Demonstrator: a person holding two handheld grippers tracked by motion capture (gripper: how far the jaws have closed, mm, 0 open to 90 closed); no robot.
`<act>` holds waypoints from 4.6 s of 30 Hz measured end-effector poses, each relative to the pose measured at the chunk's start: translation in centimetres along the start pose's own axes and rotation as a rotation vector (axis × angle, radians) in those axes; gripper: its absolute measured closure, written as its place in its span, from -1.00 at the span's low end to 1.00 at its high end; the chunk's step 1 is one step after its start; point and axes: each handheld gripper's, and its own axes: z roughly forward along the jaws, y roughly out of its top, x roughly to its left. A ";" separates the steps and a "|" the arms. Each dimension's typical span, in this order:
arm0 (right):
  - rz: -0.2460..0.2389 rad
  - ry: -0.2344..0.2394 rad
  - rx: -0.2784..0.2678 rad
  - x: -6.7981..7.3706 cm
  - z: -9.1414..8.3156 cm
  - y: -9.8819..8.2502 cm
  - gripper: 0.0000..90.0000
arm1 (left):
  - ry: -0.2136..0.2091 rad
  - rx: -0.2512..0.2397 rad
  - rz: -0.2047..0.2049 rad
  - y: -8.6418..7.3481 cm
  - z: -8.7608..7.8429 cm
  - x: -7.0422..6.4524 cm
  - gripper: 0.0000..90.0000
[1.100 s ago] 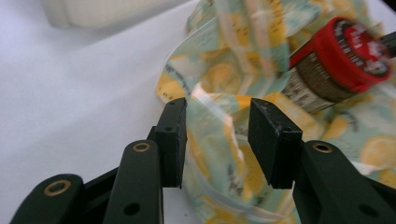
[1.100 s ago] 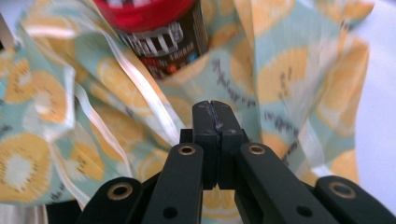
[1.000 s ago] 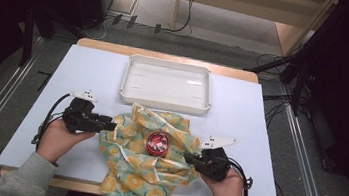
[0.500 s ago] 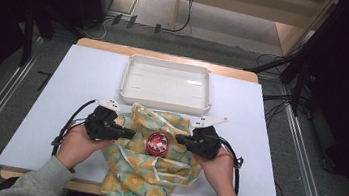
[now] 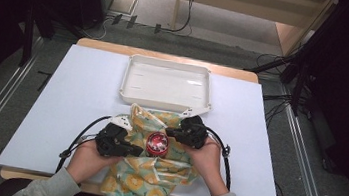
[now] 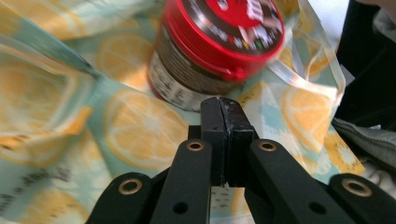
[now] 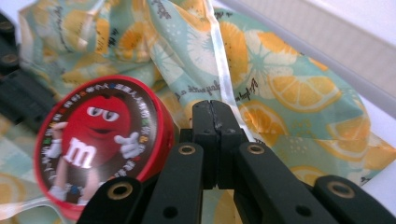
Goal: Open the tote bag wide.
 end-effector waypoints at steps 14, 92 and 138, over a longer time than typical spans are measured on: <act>0.002 -0.016 0.049 -1.1 2.9 -0.1 1.00 | -0.046 0.055 0.036 -2.2 1.8 -2.0 0.98; 0.021 -0.025 -0.044 -0.7 -0.7 0.9 0.90 | 0.038 -0.046 0.081 -0.1 -1.9 -0.6 0.32; 0.026 0.032 0.071 3.8 -3.1 -8.5 0.99 | 0.151 -0.051 -0.025 5.5 1.3 7.4 0.80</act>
